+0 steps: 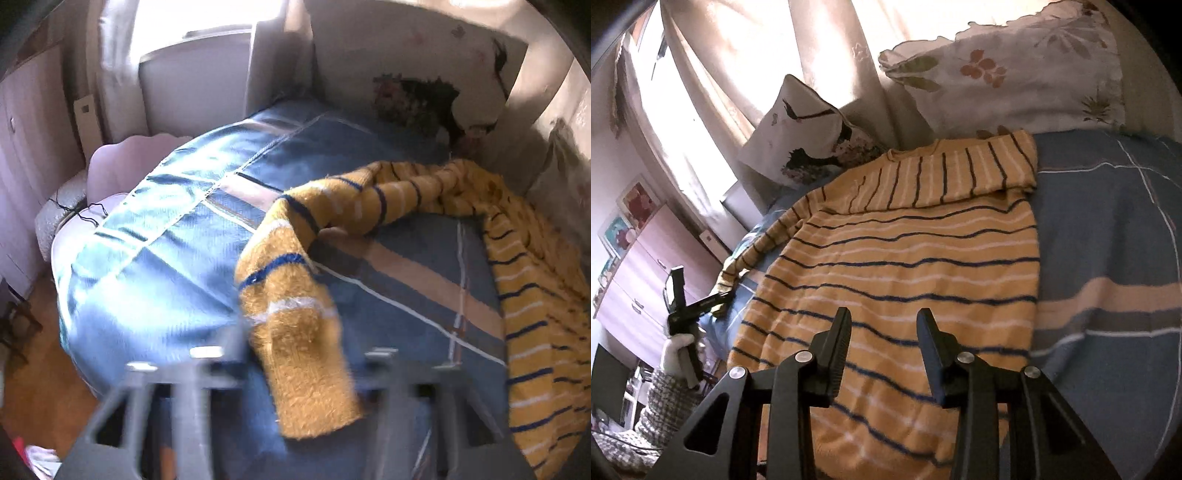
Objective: Fold small clothes
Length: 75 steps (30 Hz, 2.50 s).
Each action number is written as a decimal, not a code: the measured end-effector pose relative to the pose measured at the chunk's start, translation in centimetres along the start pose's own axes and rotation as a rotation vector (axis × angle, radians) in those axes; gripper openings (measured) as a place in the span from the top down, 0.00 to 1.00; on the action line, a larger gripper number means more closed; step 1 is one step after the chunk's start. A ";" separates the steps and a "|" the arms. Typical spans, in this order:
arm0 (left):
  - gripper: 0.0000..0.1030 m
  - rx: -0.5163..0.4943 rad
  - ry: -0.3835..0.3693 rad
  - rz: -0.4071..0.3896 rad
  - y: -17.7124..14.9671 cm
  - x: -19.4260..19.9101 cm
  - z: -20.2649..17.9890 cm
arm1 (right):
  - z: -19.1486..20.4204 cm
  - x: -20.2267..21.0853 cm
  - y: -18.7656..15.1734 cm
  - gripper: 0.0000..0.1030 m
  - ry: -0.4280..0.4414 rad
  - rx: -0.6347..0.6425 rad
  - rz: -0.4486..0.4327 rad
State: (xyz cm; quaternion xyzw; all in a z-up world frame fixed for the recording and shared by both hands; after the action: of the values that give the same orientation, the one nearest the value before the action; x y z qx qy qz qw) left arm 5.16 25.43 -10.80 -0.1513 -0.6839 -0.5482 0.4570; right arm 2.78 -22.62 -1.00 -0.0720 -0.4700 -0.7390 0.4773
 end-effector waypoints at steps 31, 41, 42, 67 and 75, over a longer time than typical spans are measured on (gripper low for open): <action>0.89 -0.100 -0.654 0.114 13.8 11.2 -24.8 | -7.8 -2.0 2.7 0.61 -0.003 -0.217 -0.023; 0.86 -0.339 -0.848 0.331 4.3 11.2 -45.7 | -13.1 3.8 3.6 0.54 -0.082 -0.289 -0.108; 0.86 -0.352 -0.838 0.356 3.8 10.8 -45.8 | -13.3 4.1 3.8 0.53 -0.087 -0.285 -0.111; 0.48 -0.179 -0.421 0.142 9.5 1.2 -30.8 | -10.5 -7.4 16.0 0.45 -0.145 0.026 -0.012; 0.50 -0.143 -0.222 0.224 8.4 -5.4 -26.9 | -6.0 -19.3 17.0 0.45 -0.058 0.123 0.191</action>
State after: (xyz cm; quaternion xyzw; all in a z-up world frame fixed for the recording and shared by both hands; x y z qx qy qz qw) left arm 26.33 6.12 -10.42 -0.3185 -0.6683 -0.5210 0.4248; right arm 28.26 -16.58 -4.37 -0.1082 -0.5190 -0.6576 0.5353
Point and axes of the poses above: each gripper's, at about its wrist camera, not at the fingertips, and x roughly against the way its jaws point, z to its left, y to its top, the point moved 8 cm from there along -x, roughly the way its jaws point, and after that the axes turned 9 degrees about y, right-handed, at the moved point
